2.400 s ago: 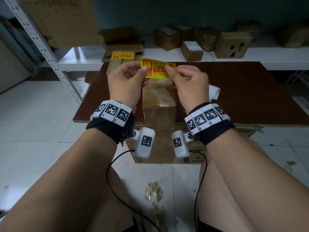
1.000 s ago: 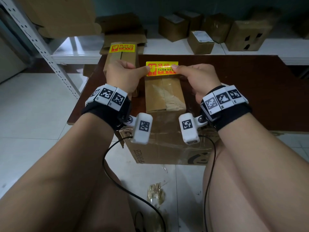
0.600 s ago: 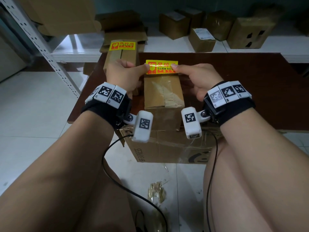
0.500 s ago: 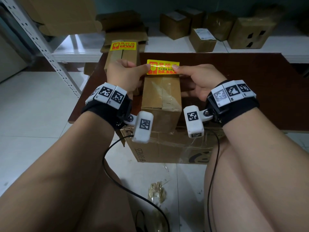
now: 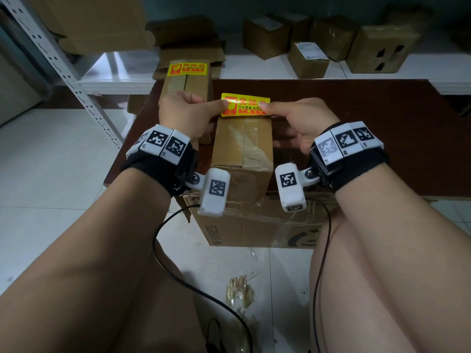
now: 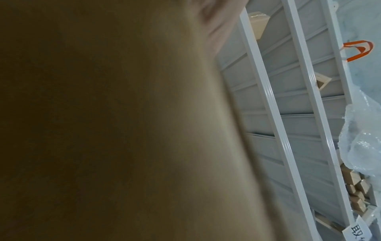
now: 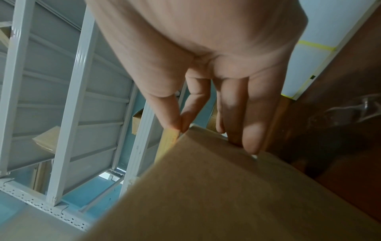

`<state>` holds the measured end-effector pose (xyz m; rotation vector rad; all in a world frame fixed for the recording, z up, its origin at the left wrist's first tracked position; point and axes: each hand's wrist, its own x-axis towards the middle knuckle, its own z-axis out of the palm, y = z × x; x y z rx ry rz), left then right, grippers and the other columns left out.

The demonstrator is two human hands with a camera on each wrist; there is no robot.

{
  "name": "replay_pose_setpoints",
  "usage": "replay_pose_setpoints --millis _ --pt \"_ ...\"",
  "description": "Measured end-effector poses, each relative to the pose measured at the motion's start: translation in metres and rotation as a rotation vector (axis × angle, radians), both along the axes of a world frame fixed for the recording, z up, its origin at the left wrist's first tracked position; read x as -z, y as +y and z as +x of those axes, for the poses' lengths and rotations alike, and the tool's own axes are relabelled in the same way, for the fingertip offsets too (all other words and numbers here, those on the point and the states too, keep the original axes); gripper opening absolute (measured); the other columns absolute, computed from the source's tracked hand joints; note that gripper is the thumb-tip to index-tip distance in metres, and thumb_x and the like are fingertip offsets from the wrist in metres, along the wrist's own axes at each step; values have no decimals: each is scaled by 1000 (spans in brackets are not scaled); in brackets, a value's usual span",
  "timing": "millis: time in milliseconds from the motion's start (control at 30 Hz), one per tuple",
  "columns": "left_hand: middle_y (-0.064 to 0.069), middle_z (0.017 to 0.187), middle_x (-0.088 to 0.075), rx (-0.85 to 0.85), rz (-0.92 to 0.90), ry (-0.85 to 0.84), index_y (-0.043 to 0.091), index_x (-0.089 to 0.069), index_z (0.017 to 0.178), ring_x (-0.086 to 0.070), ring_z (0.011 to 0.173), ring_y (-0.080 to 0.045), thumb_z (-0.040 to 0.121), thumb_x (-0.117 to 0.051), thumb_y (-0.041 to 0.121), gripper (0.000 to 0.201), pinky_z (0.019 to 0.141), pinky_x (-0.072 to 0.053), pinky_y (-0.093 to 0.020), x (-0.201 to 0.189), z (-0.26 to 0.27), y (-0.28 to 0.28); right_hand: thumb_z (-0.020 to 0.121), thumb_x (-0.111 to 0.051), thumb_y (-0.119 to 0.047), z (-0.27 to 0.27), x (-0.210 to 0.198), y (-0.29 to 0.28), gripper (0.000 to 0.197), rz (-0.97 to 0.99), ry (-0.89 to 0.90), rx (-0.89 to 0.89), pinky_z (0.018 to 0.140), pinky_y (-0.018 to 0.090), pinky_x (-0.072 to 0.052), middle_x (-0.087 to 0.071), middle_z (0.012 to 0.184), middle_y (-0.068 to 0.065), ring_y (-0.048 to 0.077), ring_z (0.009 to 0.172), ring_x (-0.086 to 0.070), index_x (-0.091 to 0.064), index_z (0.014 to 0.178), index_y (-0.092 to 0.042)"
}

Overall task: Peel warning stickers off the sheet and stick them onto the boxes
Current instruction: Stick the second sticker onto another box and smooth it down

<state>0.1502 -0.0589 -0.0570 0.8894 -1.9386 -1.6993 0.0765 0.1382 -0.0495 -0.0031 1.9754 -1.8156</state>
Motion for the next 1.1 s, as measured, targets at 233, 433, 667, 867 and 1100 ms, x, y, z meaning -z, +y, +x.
replay_pose_setpoints --millis 233,433,667,867,1100 --pt "-9 105 -75 7 -33 -2 19 -61 88 -80 92 -22 70 -100 25 43 76 -69 -40 3 -1 -4 86 -89 -23 0 3 -2 46 -8 3 -4 77 44 -68 -81 111 12 26 96 -82 -69 123 -3" --pt "-10 104 -76 12 -55 -31 18 -63 90 -81 90 -24 66 -102 28 47 75 -69 -42 3 -2 -6 85 -90 -21 -2 6 -3 47 -7 12 3 81 47 -68 -80 114 13 27 99 -81 -70 123 -3" --pt "-6 99 -76 16 -157 -73 22 -61 90 -81 83 -22 70 -100 31 46 75 -69 -44 -1 -2 -2 85 -89 -15 3 4 -7 42 14 60 23 83 51 -68 -79 113 16 28 101 -81 -70 119 2" --pt "-4 96 -74 14 -186 -79 23 -60 94 -80 84 -22 69 -99 32 48 77 -69 -46 -4 2 2 88 -87 -16 9 4 -8 33 12 56 31 85 50 -68 -79 112 18 28 102 -80 -71 111 0" --pt "1 96 -73 54 -158 -9 26 -60 94 -76 91 -18 68 -100 30 47 83 -68 -46 -7 12 15 87 -89 -24 13 8 3 34 21 130 69 94 53 -65 -81 106 11 26 102 -80 -74 111 -5"
